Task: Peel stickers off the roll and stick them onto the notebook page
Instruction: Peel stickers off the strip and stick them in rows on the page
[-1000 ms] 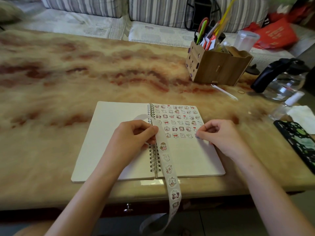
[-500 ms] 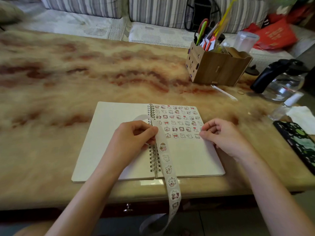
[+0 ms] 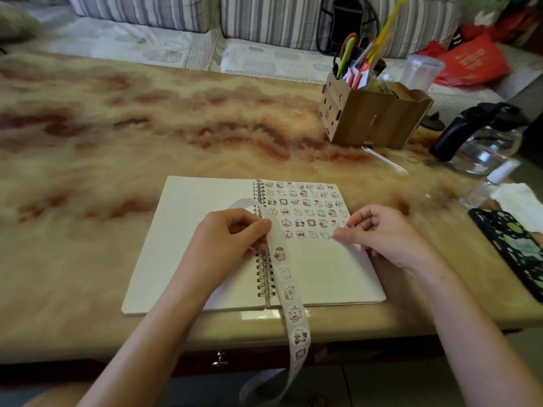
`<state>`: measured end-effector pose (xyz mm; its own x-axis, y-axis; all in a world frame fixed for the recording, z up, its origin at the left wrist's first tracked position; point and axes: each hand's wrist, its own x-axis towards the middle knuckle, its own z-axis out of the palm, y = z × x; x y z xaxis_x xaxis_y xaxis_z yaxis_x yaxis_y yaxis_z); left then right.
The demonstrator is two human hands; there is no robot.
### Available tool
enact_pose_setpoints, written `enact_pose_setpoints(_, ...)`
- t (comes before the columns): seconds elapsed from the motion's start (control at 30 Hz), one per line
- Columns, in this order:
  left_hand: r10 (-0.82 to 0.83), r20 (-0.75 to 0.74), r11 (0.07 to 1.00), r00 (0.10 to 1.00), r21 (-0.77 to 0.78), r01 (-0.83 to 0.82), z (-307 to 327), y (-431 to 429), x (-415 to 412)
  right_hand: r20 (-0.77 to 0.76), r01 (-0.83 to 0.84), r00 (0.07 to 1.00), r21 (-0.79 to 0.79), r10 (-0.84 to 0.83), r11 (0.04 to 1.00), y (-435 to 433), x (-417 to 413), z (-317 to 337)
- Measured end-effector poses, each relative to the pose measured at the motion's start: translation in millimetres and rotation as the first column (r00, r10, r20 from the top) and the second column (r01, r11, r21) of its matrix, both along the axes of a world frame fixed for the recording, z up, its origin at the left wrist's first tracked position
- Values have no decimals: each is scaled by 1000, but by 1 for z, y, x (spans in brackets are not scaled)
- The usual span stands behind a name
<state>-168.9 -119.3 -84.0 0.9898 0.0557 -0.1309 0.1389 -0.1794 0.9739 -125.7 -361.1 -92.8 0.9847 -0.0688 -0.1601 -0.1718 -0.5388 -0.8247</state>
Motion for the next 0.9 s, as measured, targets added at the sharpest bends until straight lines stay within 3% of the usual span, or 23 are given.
enact_pose_setpoints(0.57,1,12,1000,1000,27,-1,3,0,-2,78,103,992,-80,-97,991,4,6,-6)
enact_pose_setpoints(0.7,-12,50,1000,999,-27,13,7,1,-3,229,156,965,-99,-130,983,8,1,-6)
enact_pose_setpoints(0.8,-6,78,998,997,-59,10,8,0,-2,332,72,940,52,-85,996,25,-11,7)
enact_pose_setpoints(0.9,5,100,997,995,-77,3,7,0,-2,237,-132,969,277,65,952,48,-26,17)
